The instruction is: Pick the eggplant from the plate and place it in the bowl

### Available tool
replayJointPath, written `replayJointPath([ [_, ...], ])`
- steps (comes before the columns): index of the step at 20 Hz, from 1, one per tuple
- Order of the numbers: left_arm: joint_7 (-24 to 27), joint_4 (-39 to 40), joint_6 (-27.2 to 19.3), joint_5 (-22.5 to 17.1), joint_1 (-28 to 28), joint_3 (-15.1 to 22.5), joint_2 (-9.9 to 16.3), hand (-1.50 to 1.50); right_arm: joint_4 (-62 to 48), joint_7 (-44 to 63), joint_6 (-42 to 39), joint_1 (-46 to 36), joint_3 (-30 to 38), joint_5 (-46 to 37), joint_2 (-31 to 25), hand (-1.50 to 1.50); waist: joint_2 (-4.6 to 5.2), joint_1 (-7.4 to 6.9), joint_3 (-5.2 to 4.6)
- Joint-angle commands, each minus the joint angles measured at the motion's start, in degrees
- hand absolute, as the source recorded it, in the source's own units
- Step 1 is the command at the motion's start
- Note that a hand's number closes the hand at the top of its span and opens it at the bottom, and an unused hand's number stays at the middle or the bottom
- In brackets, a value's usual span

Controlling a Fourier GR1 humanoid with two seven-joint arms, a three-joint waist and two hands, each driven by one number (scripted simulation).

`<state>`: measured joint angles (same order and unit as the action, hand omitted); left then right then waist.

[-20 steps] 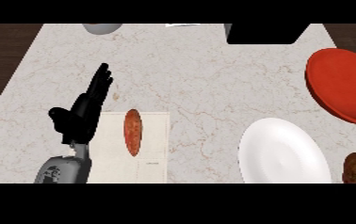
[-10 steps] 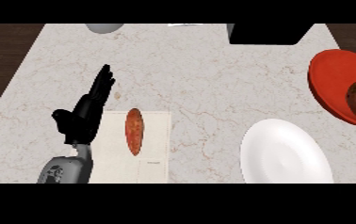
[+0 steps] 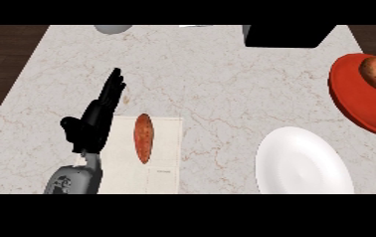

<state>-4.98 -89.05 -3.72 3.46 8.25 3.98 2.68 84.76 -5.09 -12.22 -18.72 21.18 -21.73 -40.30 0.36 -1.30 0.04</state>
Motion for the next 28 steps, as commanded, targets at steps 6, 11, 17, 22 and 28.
replayJointPath([
  [6,-1.2,-2.0,0.9,-0.3,-1.8,0.4,0.0,0.0,-30.8,-15.1,12.6,-10.5,-3.4,-11.4,0.0,1.5,-0.06,-0.1,0.01],
  [11,-0.4,4.2,0.0,0.4,5.7,-0.9,-0.6,0.0,-49.2,-22.6,16.0,-17.8,-2.5,-13.8,-2.3,1.5,0.42,-0.5,0.07],
  [17,2.1,3.0,0.9,-0.2,2.2,-0.8,-0.4,0.0,-62.9,-28.1,9.3,-18.0,-0.3,-11.8,-4.1,-1.5,0.97,-1.6,0.25],
  [22,0.9,1.0,0.2,0.0,1.7,-0.1,-1.3,0.0,-68.1,-36.9,0.9,-19.5,0.3,-10.3,-5.8,-1.5,0.72,-1.22,0.27],
  [28,1.3,1.2,1.4,-0.2,0.3,-0.6,0.0,0.0,-70.7,-43.1,-1.5,-22.4,6.5,-4.3,-7.2,-1.5,0.6,-0.88,0.27],
])
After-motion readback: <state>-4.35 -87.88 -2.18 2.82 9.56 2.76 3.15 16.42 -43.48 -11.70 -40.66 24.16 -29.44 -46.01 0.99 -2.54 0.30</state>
